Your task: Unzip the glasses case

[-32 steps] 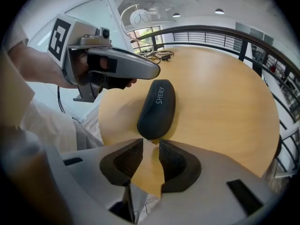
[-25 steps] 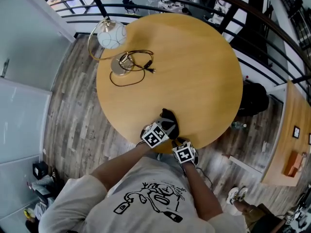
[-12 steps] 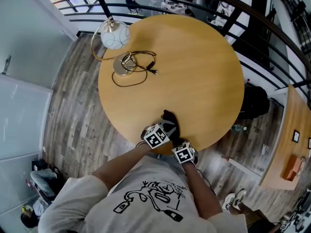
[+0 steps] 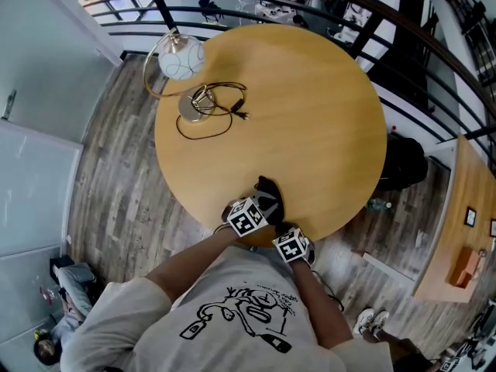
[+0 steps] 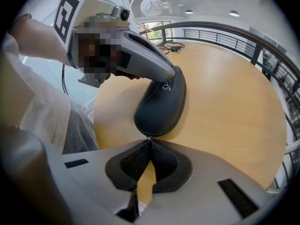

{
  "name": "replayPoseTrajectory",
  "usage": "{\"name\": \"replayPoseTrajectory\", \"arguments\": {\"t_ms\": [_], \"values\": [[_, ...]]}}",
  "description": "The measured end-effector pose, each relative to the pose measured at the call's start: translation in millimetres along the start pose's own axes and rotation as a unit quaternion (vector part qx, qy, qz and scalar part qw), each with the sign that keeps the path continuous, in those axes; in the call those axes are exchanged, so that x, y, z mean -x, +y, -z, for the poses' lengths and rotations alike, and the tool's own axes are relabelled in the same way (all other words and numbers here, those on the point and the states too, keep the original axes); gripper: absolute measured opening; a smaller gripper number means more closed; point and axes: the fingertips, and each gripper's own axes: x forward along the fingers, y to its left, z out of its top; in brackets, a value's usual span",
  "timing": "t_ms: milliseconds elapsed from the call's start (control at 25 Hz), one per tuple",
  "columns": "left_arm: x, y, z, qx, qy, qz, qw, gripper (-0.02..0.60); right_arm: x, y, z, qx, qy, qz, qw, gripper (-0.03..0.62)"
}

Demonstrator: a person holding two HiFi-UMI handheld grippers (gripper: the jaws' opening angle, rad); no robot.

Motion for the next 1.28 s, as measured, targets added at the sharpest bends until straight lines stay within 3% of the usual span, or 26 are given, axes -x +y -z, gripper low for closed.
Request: {"name": "replayPoseTrajectory", "arguments": {"t_ms": [400,760,1040,1280], "values": [[0,-1,0,0.001,-0.001,0.003,1.0000,0.006,4,-10,2,-0.001,0.007,0.021,1.000,0.023],[2,-1,1,0.004,-0.001,0.006,1.0000,0.006,8,-28,-4,0.044,0.025,0.055,0.997,0.023],[4,-2,1,0.006,-0.002,0.010,0.9999,0.006,8,-43,-15,0.155,0.041,0.078,0.984,0.023],[3,-1,1,0.010,-0.003,0.009,0.9999,0.006,6,-53,-24,0.218,0.052,0.091,0.970,0.023]]}}
